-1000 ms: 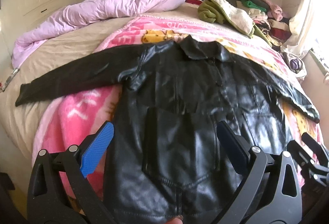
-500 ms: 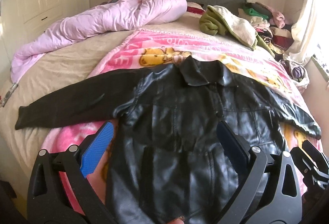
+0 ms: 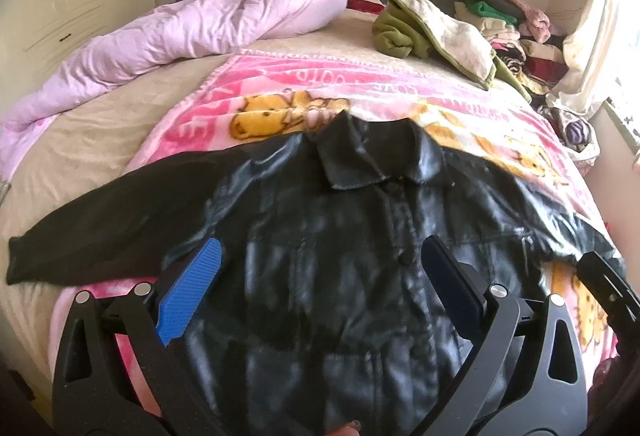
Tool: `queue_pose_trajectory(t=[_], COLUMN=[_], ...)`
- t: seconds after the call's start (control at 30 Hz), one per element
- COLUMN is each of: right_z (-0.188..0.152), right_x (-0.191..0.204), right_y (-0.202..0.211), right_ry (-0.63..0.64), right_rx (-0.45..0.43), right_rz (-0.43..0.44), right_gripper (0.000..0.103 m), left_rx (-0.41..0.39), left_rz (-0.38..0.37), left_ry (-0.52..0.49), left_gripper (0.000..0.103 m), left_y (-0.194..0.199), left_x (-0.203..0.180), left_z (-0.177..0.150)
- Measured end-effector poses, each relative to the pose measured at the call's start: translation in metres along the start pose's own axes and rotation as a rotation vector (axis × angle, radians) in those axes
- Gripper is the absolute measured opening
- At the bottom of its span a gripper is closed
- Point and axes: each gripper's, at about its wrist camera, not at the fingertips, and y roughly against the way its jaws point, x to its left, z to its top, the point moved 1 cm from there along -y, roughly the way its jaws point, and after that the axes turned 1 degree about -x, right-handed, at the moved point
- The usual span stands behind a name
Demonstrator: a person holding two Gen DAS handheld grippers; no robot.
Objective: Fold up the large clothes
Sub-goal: 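Grasp the jacket sleeve with the right gripper and lift it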
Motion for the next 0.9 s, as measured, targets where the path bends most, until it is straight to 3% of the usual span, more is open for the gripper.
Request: queue_pose_trajectory(t=[0.23, 0.47, 0.73, 0.9], right_z=[0.023, 0.035, 0.029, 0.019], right_x=[-0.044, -0.101, -0.172, -0.221], right_y=[-0.019, -0.030, -0.034, -0.037], right_ry=[-0.105, -0.237, -0.387, -0.521], right_rx=[-0.002, -0.007, -0.019, -0.020], right_rz=[-0.070, -0.163, -0.266, -0.332], right_gripper=[0.099, 0.099, 0.099, 0.099], left_rx=[0.018, 0.049, 0.056, 0.111], left_rz=[-0.009, -0.011, -0.026, -0.051], left_ry=[0.050, 0.082, 0.009, -0.069], left_gripper=[0.094, 0.094, 0.094, 0.094], left_y=[-0.023, -0.047, -0.066, -0.087], left_x=[-0.003, -0.008, -0.031, -0.047], left_z=[0.021, 0.022, 0.004, -0.014])
